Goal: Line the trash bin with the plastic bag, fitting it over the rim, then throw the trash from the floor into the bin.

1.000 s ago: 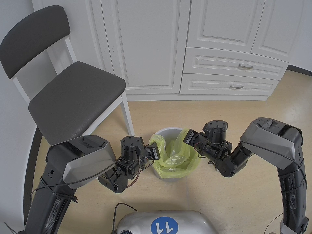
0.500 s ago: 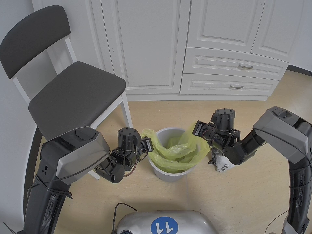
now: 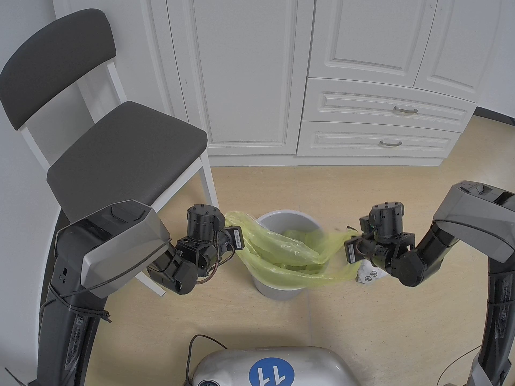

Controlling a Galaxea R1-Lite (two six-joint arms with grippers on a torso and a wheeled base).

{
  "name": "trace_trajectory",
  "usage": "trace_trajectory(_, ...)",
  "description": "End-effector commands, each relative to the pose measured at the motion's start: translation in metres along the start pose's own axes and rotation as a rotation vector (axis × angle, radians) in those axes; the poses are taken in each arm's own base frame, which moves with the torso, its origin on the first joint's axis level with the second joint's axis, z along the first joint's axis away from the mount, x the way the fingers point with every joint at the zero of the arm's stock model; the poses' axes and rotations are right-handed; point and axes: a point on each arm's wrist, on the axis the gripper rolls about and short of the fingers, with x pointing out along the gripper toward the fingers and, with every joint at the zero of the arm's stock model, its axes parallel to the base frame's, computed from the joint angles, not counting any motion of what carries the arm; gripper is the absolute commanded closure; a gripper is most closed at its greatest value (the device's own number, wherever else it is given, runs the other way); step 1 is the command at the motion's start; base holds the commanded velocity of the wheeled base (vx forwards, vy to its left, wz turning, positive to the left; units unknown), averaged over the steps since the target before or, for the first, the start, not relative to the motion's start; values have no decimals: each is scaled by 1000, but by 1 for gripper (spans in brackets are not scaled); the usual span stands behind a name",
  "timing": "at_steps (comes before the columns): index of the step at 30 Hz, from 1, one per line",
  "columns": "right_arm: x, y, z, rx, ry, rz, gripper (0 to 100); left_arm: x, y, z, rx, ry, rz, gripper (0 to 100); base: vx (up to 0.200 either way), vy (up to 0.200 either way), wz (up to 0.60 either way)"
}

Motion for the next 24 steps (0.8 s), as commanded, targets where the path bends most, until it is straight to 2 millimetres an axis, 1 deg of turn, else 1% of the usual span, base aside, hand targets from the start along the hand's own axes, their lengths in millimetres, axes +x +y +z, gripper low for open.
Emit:
trace_trajectory(1,-17,0,-31,-154,116,-20,100,-4,6,-2,39,30,20,100,0,0,0)
trace_trajectory(2,-17,0,-31,-154,116,-20,100,-4,6,-2,39,30,20,100,0,0,0)
trace_trajectory(8,-39,-5,-33,-244,145,-23,100,-13,10,-11,96,79,20,100,0,0,0)
trace_trajectory(11,-48,2,-38,-291,159,5,100,-17,13,-19,143,111,24,100,0,0,0)
trace_trajectory(14,-52,8,-43,-316,173,25,100,-21,16,-25,175,140,18,100,0,0,0)
trace_trajectory(16,-54,11,-45,-324,179,36,100,-24,16,-26,185,148,10,100,0,0,0)
trace_trajectory(17,-56,13,-47,-332,186,44,100,-31,15,-23,197,159,-10,100,0,0,0)
trace_trajectory(21,-57,16,-50,-346,196,54,100,-43,17,-17,197,181,-66,100,0,0,0)
trace_trajectory(24,-51,19,-54,-354,204,57,100,-41,18,-19,196,185,-69,100,0,0,0)
